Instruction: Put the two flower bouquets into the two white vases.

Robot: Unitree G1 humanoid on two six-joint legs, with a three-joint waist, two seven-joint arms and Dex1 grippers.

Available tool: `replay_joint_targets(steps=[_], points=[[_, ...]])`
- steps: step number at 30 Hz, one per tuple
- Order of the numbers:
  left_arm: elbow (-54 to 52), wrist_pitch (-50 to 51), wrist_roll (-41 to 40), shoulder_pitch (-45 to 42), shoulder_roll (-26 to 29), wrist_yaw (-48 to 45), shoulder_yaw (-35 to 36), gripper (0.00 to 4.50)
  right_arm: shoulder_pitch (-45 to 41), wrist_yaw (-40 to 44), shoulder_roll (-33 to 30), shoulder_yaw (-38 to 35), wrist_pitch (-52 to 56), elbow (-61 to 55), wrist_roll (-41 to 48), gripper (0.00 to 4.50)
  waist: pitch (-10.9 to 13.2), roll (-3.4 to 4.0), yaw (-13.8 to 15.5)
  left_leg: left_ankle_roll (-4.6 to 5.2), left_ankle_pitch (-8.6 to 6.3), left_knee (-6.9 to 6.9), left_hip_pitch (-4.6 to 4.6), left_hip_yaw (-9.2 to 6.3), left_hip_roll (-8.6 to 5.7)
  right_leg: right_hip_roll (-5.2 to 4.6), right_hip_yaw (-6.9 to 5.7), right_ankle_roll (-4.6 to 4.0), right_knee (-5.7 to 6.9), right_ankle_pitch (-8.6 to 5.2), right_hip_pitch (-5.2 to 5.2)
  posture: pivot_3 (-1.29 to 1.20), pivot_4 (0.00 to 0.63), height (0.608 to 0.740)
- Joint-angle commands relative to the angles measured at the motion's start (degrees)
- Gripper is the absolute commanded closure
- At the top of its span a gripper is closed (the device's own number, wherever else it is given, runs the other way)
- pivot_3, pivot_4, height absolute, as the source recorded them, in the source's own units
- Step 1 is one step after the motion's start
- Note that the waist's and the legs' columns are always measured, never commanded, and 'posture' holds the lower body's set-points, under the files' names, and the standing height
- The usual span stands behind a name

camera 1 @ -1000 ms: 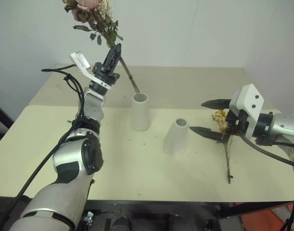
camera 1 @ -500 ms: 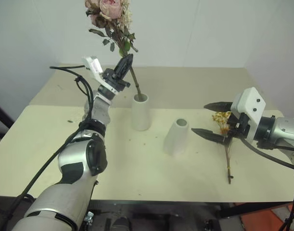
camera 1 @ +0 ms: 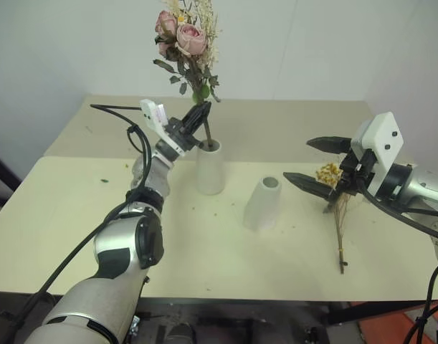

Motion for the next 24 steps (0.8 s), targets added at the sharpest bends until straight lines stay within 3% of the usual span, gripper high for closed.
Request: replay_joint_targets(steps=[1,14,24], points=[[-0.60,-0.71,0.21,0.01,0.45,-0.66,0.17,4.37,-0.93,-1.03,-0.04,-0.49,0.08,-1.79,0.16,0.00,0.00,0.00,-0.06,0.00,0.00,0.00,0.00,0.00,0.00,0.00,0.00,0.00,0.00,0.00,0.00,0.00,0.150,0.740],[-1.55,-4.28,4.64,1.80,2.20,-4.05,-3.50,0.19,-0.74,-0.80,-0.43,1.59,-1.29,-0.23,-2.24,0.00,0.00,0.00,-0.17,0.01,0.00,0.00,0.01,0.00,0.00,0.01,0.00,0.00,0.04,0.00,0.00,0.00,0.150,0.740],[-3.09,-6.02,9.13,4.04,7.34,-7.50,-8.25,0.04,-1.01,-0.02,0.24,2.28,-2.60,1.50,-3.73,0.00,0.00,0.00,-0.25,0.01,0.00,0.01,0.01,0.00,0.01,0.01,0.00,-0.01,0.06,0.00,0.00,0.00,0.150,0.740]])
